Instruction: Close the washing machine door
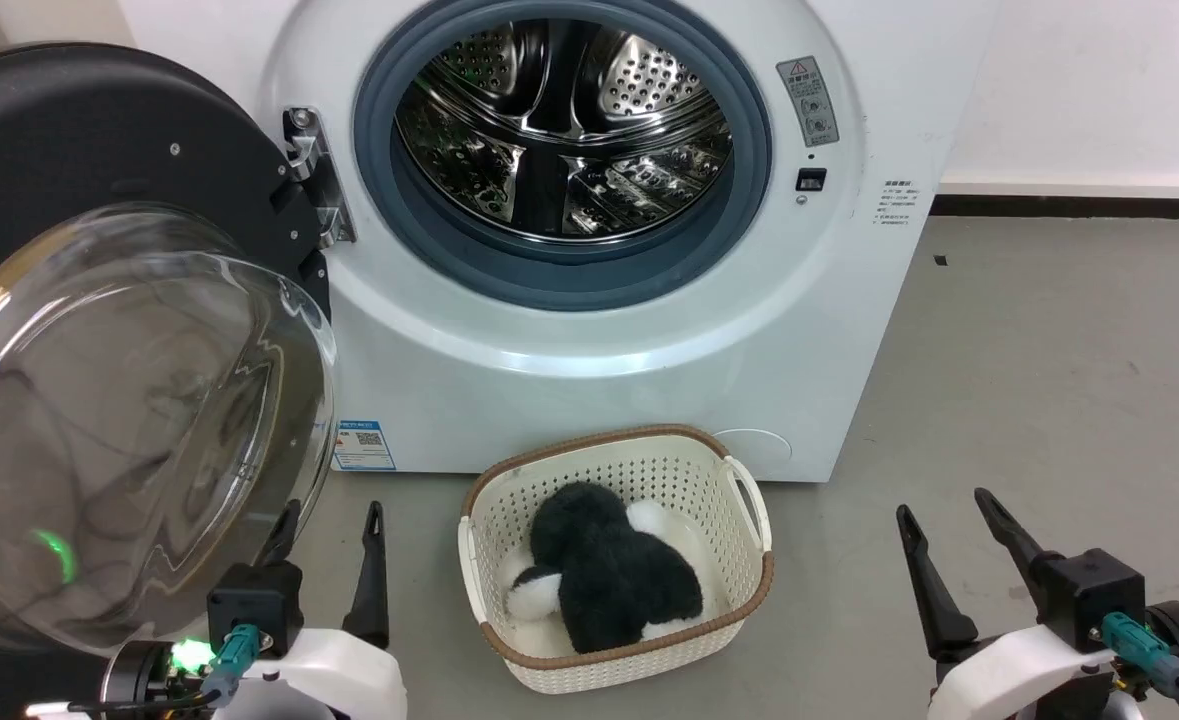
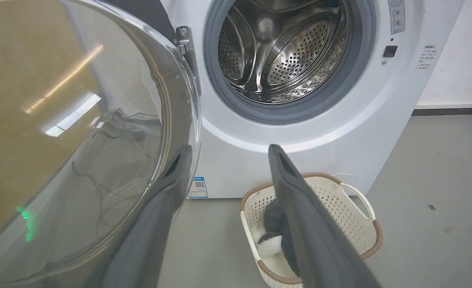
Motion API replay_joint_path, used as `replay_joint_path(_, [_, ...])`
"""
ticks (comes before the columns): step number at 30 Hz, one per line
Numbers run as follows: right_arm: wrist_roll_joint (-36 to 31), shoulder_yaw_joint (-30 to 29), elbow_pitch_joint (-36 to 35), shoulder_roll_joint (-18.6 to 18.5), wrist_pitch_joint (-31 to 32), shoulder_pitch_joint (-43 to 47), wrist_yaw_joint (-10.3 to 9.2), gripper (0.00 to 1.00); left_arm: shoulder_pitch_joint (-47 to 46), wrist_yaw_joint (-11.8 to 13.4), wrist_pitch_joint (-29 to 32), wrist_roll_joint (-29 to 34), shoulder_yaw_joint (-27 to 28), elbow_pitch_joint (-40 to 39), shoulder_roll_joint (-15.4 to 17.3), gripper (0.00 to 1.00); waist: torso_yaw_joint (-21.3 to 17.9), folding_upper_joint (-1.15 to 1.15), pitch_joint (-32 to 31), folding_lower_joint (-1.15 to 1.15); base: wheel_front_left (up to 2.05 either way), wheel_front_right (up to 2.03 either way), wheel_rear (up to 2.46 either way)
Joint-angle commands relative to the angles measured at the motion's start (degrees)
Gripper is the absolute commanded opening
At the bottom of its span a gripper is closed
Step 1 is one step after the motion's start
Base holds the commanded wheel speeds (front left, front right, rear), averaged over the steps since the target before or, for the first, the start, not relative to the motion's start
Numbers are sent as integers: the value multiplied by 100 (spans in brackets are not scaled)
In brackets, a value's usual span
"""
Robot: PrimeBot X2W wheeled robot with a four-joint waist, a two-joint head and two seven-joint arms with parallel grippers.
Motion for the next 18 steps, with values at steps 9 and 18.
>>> replay_joint_path(9, [148, 14, 8, 3, -149, 15, 0, 100, 16, 21, -154, -68, -33, 4, 0, 100, 39, 0, 5, 0, 0, 0, 0])
replay_joint_path(18, [252, 47, 15, 5, -256, 40, 1, 100, 39, 53, -262, -100, -56, -10, 0, 100, 191, 0, -3, 0, 0, 0, 0])
